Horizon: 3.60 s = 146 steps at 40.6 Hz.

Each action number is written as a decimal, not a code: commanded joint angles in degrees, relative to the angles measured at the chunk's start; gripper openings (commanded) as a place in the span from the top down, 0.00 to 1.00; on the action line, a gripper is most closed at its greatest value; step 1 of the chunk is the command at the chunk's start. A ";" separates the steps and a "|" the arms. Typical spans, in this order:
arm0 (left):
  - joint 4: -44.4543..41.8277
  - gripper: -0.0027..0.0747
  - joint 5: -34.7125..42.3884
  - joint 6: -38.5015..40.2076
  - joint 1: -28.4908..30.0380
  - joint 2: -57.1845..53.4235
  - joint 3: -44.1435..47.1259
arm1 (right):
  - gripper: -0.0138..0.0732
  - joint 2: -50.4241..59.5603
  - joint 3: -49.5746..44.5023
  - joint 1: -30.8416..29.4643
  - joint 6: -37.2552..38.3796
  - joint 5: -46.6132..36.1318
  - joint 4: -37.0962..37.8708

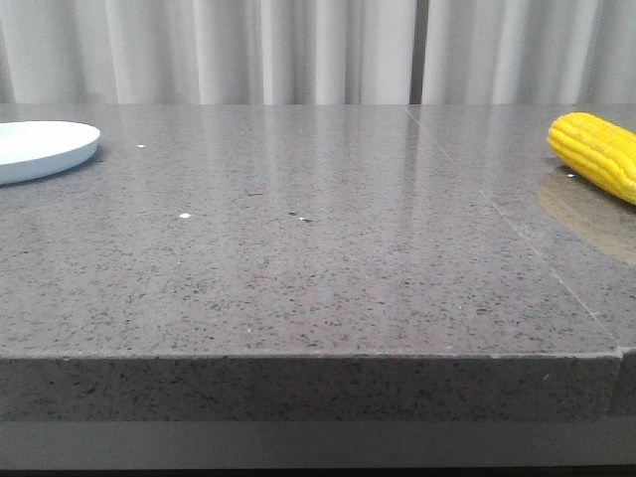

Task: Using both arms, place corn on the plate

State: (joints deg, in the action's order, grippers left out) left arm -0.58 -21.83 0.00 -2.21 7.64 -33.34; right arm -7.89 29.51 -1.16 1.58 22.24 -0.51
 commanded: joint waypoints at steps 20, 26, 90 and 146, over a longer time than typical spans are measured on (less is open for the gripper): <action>0.58 0.99 -16.55 0.00 0.05 19.87 -16.21 | 0.92 -22.76 13.12 0.06 -0.14 11.99 -0.34; 0.91 0.99 -16.45 0.00 0.05 21.65 -16.21 | 0.92 -25.60 13.04 0.06 -0.14 11.92 -0.34; -12.46 0.26 -27.56 0.56 1.16 53.33 -28.81 | 0.08 -29.86 13.04 0.06 -0.14 12.38 -0.34; 16.14 0.80 -29.39 -14.78 17.11 100.58 -61.44 | 0.08 -29.86 13.04 0.06 -0.14 12.38 -0.34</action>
State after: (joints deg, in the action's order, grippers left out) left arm 14.02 -52.98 -14.76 14.97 111.08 -92.83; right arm -37.41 41.29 -1.16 1.58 38.42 -0.61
